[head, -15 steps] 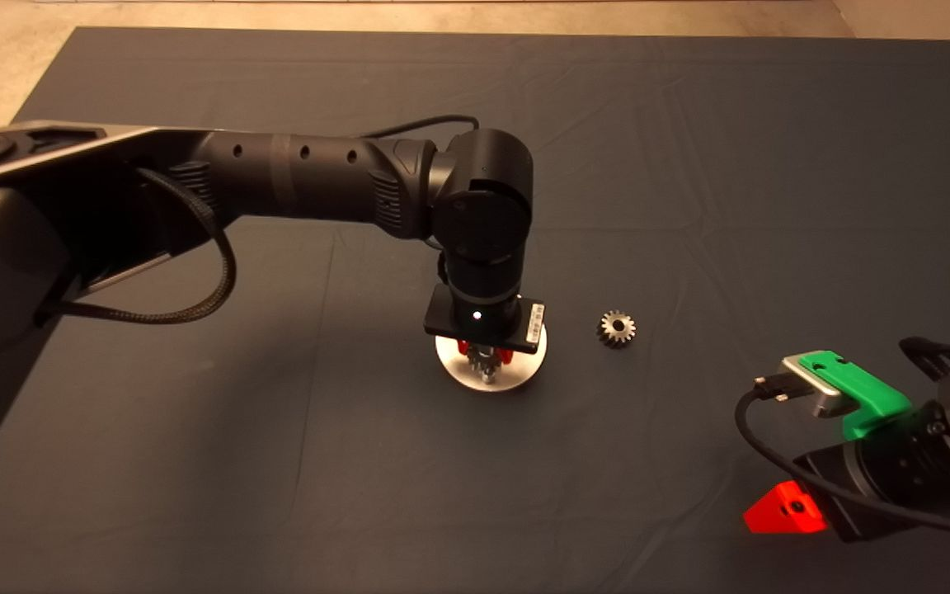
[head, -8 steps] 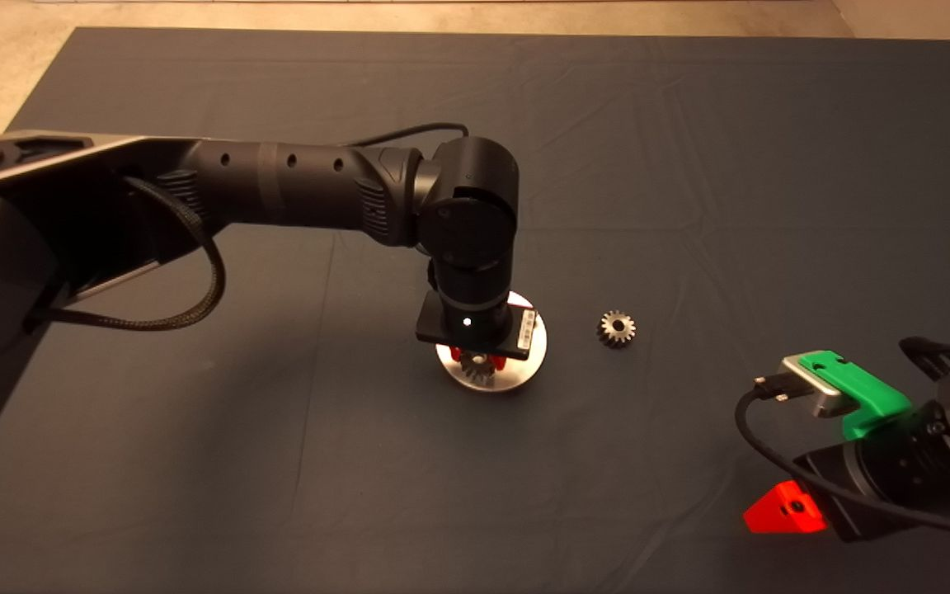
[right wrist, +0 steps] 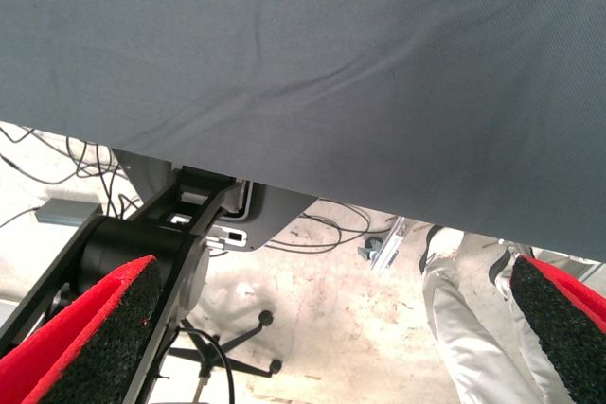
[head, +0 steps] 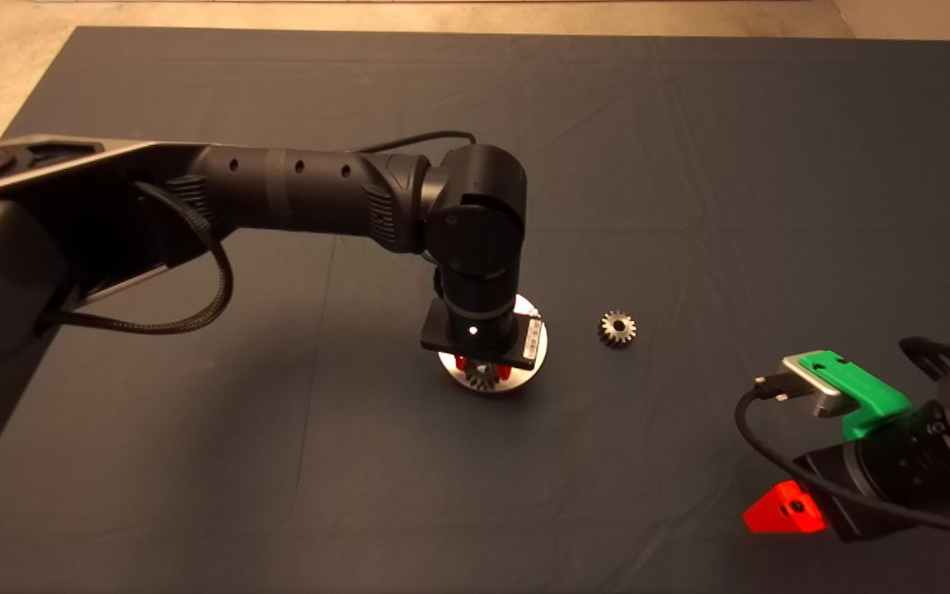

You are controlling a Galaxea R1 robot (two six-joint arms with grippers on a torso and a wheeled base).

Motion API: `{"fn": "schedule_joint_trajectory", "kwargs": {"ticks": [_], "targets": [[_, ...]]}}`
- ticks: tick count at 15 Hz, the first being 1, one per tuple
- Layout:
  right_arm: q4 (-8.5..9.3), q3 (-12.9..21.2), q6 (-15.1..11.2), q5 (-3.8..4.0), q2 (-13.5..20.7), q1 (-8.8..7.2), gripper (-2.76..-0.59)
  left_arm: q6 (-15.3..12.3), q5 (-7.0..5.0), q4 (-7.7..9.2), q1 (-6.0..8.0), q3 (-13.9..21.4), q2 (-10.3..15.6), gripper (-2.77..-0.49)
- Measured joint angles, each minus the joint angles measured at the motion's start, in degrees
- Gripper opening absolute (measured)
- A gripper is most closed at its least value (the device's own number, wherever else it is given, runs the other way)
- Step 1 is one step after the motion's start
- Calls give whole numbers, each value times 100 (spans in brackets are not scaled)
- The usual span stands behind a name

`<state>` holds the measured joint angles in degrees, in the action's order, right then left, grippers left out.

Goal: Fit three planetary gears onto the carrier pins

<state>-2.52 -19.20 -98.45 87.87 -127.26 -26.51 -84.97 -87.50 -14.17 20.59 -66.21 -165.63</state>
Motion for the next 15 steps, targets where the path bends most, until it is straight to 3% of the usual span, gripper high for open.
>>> {"fn": "schedule_joint_trajectory", "kwargs": {"ticks": [7,15], "targets": [[0,0,0,-2,-2,0,-60,46,-67,45,-4,-105,-90,-257],[0,0,0,-4,11,0,-60,485,-67,237,24,-369,-154,-258]]}}
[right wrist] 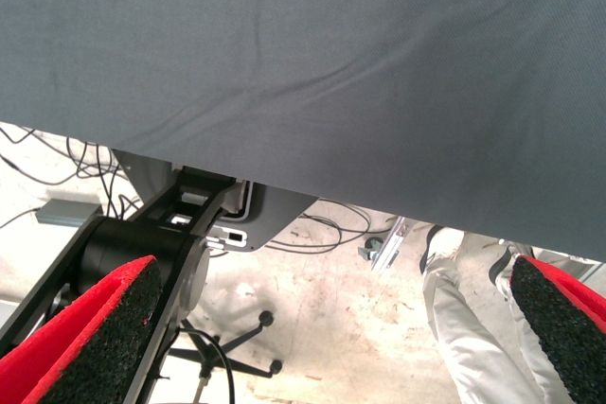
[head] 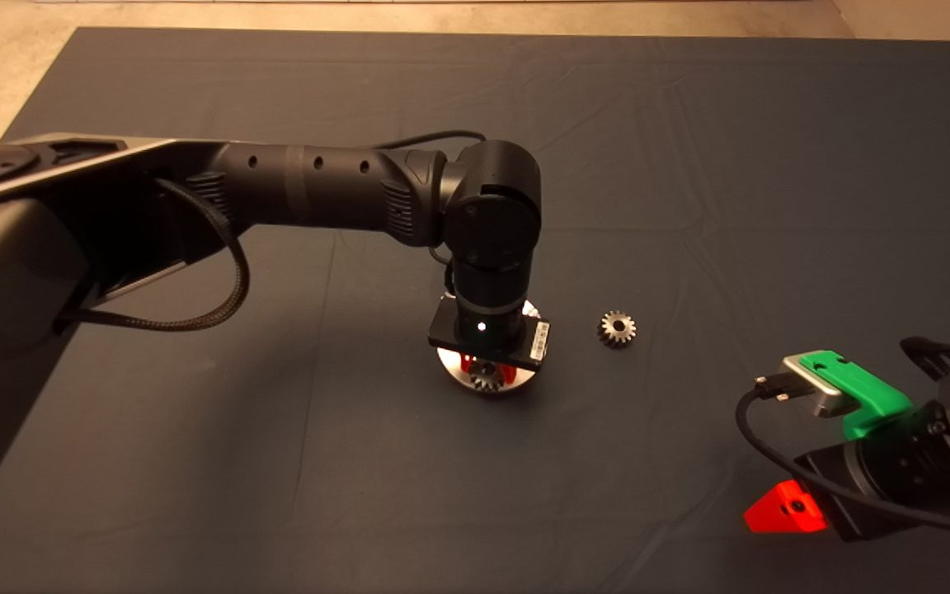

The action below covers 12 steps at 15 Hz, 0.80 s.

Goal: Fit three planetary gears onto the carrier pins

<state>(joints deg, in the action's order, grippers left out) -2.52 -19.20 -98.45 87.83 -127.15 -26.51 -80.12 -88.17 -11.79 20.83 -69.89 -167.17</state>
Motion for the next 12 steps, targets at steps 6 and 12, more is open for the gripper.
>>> {"fn": "schedule_joint_trajectory", "kwargs": {"ticks": [6,12], "targets": [[0,0,0,2,0,0,-60,228,2,116,14,-157,-30,-258],[0,0,0,-2,-2,0,-60,381,99,130,-19,-364,-33,-259]]}}
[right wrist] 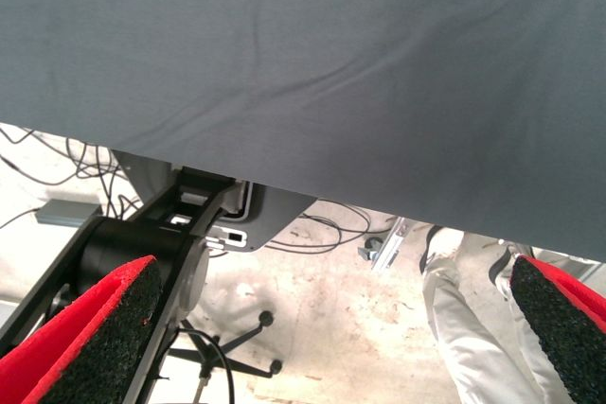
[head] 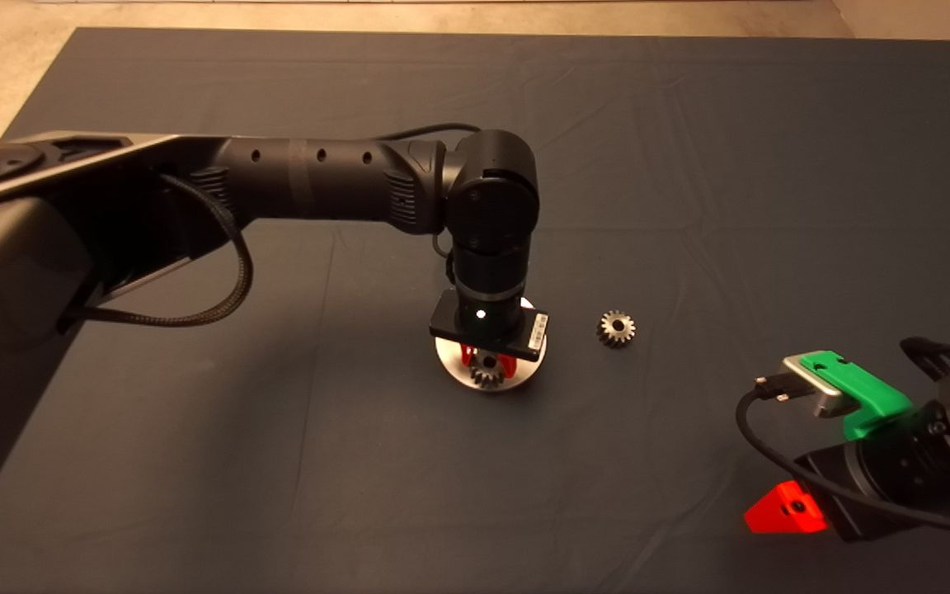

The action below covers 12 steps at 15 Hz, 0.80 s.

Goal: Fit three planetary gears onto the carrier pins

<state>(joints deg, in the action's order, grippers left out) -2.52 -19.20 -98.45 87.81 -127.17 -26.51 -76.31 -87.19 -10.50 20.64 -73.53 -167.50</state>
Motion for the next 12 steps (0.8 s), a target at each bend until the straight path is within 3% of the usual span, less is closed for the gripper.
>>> {"fn": "schedule_joint_trajectory", "kwargs": {"ticks": [12], "targets": [[0,-4,0,4,1,1,-60,55,4,6,0,-22,0,-256]]}}
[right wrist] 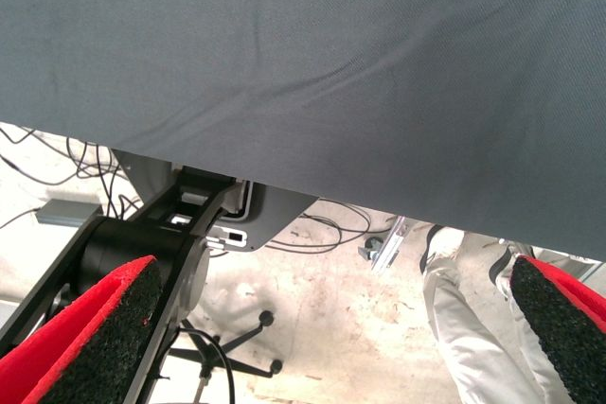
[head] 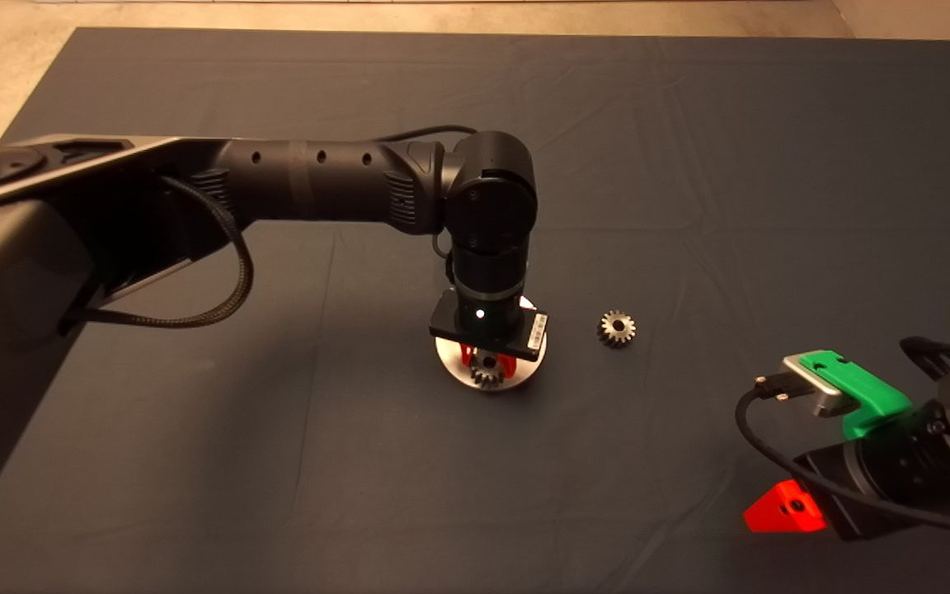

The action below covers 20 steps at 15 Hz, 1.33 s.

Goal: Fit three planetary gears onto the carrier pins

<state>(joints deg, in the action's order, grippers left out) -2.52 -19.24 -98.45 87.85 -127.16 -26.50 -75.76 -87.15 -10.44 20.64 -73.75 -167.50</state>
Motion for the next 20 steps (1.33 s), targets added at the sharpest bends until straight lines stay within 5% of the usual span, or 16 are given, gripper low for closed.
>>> {"fn": "schedule_joint_trajectory", "kwargs": {"ticks": [11,15,20], "targets": [[0,0,0,0,1,1,-60,13,35,-1,-5,-15,2,-224],[0,0,0,0,-1,1,-60,16,13,-207,-16,-118,33,-200],[0,0,0,2,1,1,-60,20,-2,-202,-17,-152,33,-180]]}}
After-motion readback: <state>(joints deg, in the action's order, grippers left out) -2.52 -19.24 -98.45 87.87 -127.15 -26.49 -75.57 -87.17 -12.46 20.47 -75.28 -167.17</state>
